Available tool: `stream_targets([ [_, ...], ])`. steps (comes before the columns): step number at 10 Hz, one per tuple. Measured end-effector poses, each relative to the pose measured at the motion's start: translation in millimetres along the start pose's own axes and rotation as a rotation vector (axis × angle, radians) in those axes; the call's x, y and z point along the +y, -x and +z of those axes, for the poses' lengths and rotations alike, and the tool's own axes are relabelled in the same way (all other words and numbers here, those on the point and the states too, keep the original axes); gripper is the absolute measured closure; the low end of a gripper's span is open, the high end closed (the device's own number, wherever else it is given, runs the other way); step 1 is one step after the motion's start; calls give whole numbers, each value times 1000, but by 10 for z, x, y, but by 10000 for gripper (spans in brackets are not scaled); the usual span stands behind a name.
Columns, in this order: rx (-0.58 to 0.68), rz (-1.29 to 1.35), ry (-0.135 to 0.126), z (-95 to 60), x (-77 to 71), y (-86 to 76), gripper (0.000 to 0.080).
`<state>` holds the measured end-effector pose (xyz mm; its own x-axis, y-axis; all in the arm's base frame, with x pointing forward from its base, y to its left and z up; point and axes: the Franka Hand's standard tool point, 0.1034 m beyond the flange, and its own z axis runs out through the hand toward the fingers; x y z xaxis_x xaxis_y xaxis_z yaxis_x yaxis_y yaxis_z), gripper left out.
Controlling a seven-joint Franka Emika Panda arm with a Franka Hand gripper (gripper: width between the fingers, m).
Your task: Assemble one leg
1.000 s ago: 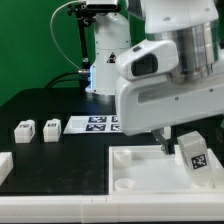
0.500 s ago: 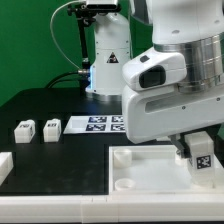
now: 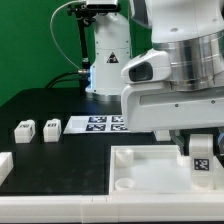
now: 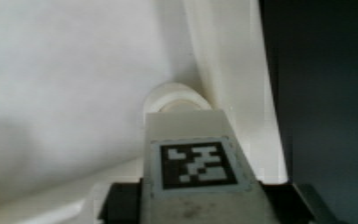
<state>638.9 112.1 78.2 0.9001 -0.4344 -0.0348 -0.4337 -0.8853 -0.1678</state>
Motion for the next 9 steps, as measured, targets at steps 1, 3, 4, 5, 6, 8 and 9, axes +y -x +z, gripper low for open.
stream_targets([
  [1, 17, 136, -12, 0, 6, 4, 506],
  [3, 29, 436, -23, 5, 2, 12, 505],
  [4, 26, 520, -34, 6, 6, 1, 505],
  [5, 25, 698, -48, 12, 2, 11, 505],
  [6, 27, 804, -44, 20, -17, 28, 505],
  [8, 22, 952, -45, 51, -72, 87, 505],
  [9, 20, 935, -44, 69, -107, 124, 505],
])
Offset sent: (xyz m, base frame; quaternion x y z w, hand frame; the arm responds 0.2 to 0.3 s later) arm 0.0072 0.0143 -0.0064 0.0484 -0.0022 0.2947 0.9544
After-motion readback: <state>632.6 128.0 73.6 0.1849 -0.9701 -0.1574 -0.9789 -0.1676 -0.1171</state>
